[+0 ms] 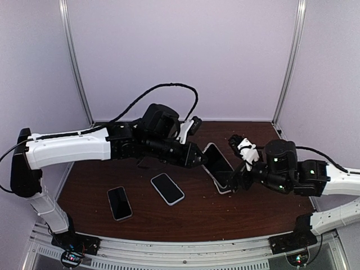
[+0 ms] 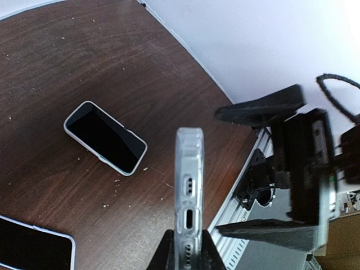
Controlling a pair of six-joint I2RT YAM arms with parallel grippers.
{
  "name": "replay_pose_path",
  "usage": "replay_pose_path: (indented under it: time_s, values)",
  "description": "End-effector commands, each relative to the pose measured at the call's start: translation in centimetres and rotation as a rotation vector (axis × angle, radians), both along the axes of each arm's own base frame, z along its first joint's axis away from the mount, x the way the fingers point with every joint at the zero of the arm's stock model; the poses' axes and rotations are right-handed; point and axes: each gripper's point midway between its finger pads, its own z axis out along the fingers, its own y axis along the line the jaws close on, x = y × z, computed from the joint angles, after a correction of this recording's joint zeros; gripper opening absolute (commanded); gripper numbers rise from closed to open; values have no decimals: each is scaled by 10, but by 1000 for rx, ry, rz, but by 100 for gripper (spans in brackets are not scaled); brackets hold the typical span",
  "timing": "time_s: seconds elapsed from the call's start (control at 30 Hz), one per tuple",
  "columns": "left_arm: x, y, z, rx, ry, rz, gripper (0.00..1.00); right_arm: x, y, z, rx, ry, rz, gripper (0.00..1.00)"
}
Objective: Take the phone out of the phone case
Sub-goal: Pass from the right arm to the left, then pass from the left arm to the right
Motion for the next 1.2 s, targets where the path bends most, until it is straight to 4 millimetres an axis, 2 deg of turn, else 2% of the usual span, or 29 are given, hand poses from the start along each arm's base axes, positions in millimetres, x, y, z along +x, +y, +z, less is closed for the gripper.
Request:
replay_pose_path:
  time_s: [0.0, 0.13, 0.33, 0.5, 0.7, 0.87, 1.07, 1.17]
  values:
    - [11, 10, 66, -160, -188, 48, 0, -4, -13, 51, 275, -7, -61, 100]
    - [14, 22, 94, -236, -262, 79, 0, -9, -23, 66, 426, 97, -64, 100]
    - [14, 37, 135, -334, -317, 107, 0, -21, -1, 74, 695, 384, 84, 100]
    - [8, 48, 166, -424, -322, 114, 0, -26, 2, 98, 961, 507, 203, 100]
    - [-3, 57, 194, -535, -317, 100, 0, -43, 3, 131, 1146, 510, 396, 99]
    - [-10, 60, 211, -615, -298, 78, 0, -49, -1, 158, 1240, 469, 490, 90]
    - [-19, 62, 224, -673, -270, 46, 0, -41, -5, 178, 1308, 402, 486, 75]
    - [-22, 65, 230, -697, -267, 42, 0, -39, -6, 190, 1319, 360, 487, 71]
